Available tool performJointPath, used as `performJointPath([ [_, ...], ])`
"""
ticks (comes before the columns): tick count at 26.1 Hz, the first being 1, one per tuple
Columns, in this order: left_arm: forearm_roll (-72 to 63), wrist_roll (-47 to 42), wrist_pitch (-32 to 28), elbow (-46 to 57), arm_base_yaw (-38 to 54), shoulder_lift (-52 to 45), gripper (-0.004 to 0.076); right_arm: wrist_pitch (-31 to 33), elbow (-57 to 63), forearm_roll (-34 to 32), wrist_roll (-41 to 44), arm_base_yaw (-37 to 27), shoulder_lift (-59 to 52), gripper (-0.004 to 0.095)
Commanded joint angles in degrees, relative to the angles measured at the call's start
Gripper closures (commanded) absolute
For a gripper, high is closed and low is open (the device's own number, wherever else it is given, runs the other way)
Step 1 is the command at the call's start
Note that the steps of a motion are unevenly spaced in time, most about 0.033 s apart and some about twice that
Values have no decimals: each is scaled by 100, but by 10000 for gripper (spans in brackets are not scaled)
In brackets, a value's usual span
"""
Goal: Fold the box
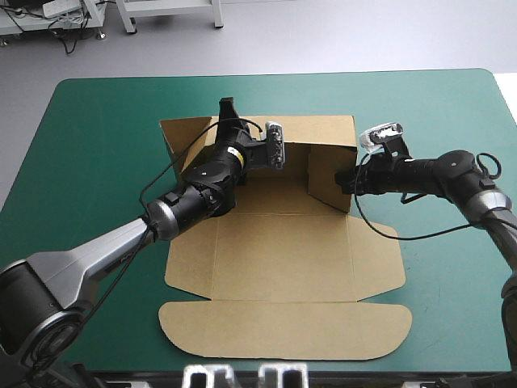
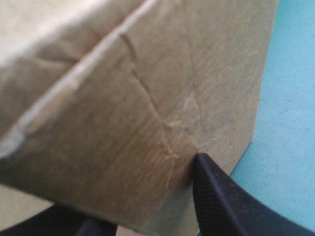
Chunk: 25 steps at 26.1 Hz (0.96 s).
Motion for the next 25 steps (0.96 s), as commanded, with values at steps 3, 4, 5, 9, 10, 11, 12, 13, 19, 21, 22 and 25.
performJointPath([
  [3, -249, -122, -294, -53, -28, -145, 734, -627, -164, 569, -191, 8, -80, 683],
  [4, -249, -122, -306, -53, -28, -145, 734, -659, -164, 589, -205, 8, -80, 720],
  [5, -249, -122, -306, -53, -28, -145, 734, -669, -164, 589, -205, 8, -80, 751],
  [9, -249, -122, -295, -53, -28, -145, 734, -669, -164, 578, -205, 8, -80, 921],
  [10, -249, -122, -295, -53, -28, -145, 734, -669, -164, 578, -205, 8, -80, 921],
  [11, -249, -122, -295, -53, -28, -145, 733, -669, -164, 578, -205, 8, -80, 921],
  [12, -249, -122, -295, -53, -28, -145, 727, -669, -164, 578, -205, 8, -80, 921],
  [13, -249, -122, -285, -53, -28, -145, 703, -659, -164, 565, -205, 8, -80, 921],
  [19, -360, -141, -295, -53, -28, -145, 409, -546, -164, 422, -28, 8, -80, 921],
  [21, -323, -141, -295, -53, -28, -145, 298, -568, -164, 423, -17, 8, -80, 920],
  [22, -297, -141, -282, -53, -28, -145, 255, -583, -164, 423, -17, 8, -80, 921],
  [25, -309, -307, -280, -53, -28, -145, 240, -546, -164, 262, 17, 8, -80, 921],
])
